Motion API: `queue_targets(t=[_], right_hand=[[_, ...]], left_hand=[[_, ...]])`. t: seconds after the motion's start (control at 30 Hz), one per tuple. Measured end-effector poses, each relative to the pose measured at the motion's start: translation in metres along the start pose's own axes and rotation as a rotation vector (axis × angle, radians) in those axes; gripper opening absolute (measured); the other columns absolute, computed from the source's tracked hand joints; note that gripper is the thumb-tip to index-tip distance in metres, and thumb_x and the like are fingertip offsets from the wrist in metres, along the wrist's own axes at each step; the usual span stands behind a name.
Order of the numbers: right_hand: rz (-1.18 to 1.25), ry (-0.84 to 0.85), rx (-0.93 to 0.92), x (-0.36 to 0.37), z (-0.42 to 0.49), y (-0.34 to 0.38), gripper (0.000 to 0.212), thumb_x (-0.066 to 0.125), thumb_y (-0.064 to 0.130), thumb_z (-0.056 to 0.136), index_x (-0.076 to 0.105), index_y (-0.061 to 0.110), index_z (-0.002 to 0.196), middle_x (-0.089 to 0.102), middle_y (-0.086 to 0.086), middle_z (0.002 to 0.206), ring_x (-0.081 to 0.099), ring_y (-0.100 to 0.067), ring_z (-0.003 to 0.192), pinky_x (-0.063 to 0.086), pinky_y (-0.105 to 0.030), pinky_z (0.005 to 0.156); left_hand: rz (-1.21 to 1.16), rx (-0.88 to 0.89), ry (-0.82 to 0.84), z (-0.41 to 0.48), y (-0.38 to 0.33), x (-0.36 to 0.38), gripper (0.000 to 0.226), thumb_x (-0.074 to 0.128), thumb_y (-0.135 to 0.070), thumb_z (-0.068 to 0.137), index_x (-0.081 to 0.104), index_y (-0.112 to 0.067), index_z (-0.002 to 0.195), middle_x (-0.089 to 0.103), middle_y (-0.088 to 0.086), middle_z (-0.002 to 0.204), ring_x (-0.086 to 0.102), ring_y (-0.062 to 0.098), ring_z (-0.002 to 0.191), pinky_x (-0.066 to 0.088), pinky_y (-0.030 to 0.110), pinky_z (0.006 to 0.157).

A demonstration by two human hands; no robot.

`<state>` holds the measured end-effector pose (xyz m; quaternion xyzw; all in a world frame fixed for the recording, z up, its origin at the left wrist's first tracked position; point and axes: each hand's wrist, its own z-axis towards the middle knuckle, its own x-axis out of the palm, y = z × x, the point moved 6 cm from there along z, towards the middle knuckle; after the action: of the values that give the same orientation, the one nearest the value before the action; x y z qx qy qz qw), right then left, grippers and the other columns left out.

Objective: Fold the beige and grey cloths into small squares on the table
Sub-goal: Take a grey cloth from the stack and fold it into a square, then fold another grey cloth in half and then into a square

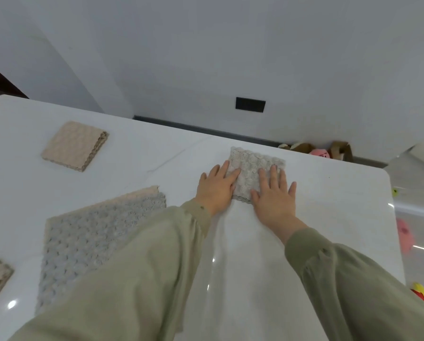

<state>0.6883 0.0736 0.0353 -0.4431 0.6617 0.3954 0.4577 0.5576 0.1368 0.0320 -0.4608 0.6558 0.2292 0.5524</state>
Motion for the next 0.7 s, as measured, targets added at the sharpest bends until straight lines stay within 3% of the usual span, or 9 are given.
queue_targets(t=[0.13, 0.3, 0.4, 0.57, 0.63, 0.7], right_hand=[[-0.040, 0.017, 0.042, -0.001, -0.005, 0.007, 0.062, 0.012, 0.048, 0.098, -0.012, 0.021, 0.150, -0.019, -0.008, 0.157, -0.017, -0.028, 0.144, -0.006, -0.051, 0.115], [0.044, -0.084, -0.037, -0.009, -0.024, 0.051, 0.061, 0.023, 0.040, 0.100, 0.006, 0.013, 0.151, -0.008, -0.012, 0.159, -0.010, -0.028, 0.146, -0.005, -0.048, 0.116], [0.111, -0.117, -0.137, -0.004, -0.041, 0.091, 0.057, 0.029, 0.036, 0.099, 0.016, 0.011, 0.149, 0.001, -0.013, 0.159, -0.004, -0.029, 0.146, -0.004, -0.046, 0.116], [0.288, -0.042, -0.258, 0.020, -0.087, 0.158, 0.054, 0.031, 0.031, 0.100, 0.020, 0.010, 0.148, 0.005, -0.012, 0.159, 0.000, -0.027, 0.147, -0.001, -0.042, 0.118], [0.347, 0.010, -0.285, 0.032, -0.109, 0.176, 0.054, 0.032, 0.031, 0.100, 0.020, 0.009, 0.148, 0.009, -0.012, 0.158, 0.004, -0.026, 0.146, 0.003, -0.040, 0.118], [0.380, 0.057, -0.280, 0.041, -0.126, 0.191, 0.056, 0.039, 0.028, 0.098, 0.022, 0.008, 0.147, 0.023, -0.013, 0.153, 0.019, -0.029, 0.141, 0.016, -0.039, 0.116]], left_hand=[[0.034, -0.027, 0.034, -0.004, 0.007, -0.003, 0.055, 0.025, -0.036, 0.102, 0.002, -0.029, 0.151, -0.001, 0.003, 0.160, 0.004, 0.027, 0.145, 0.012, 0.049, 0.116], [-0.040, -0.016, -0.065, -0.047, 0.034, -0.019, 0.055, 0.032, -0.031, 0.101, 0.012, -0.021, 0.151, 0.006, 0.006, 0.159, 0.008, 0.024, 0.146, 0.012, 0.043, 0.117], [-0.083, -0.100, -0.141, -0.086, 0.064, -0.023, 0.055, 0.035, -0.026, 0.100, 0.013, -0.020, 0.151, 0.008, 0.005, 0.159, 0.008, 0.022, 0.146, 0.009, 0.040, 0.118], [-0.160, -0.257, -0.204, -0.173, 0.119, -0.008, 0.054, 0.037, -0.024, 0.099, 0.019, -0.016, 0.149, 0.015, 0.009, 0.157, 0.011, 0.024, 0.145, 0.011, 0.040, 0.118], [-0.154, -0.306, -0.188, -0.208, 0.136, 0.002, 0.053, 0.037, -0.024, 0.099, 0.022, -0.016, 0.149, 0.017, 0.009, 0.157, 0.012, 0.025, 0.145, 0.012, 0.042, 0.118], [-0.149, -0.330, -0.179, -0.238, 0.153, 0.010, 0.054, 0.038, -0.026, 0.098, 0.022, -0.016, 0.149, 0.017, 0.009, 0.157, 0.012, 0.026, 0.145, 0.012, 0.043, 0.117]])
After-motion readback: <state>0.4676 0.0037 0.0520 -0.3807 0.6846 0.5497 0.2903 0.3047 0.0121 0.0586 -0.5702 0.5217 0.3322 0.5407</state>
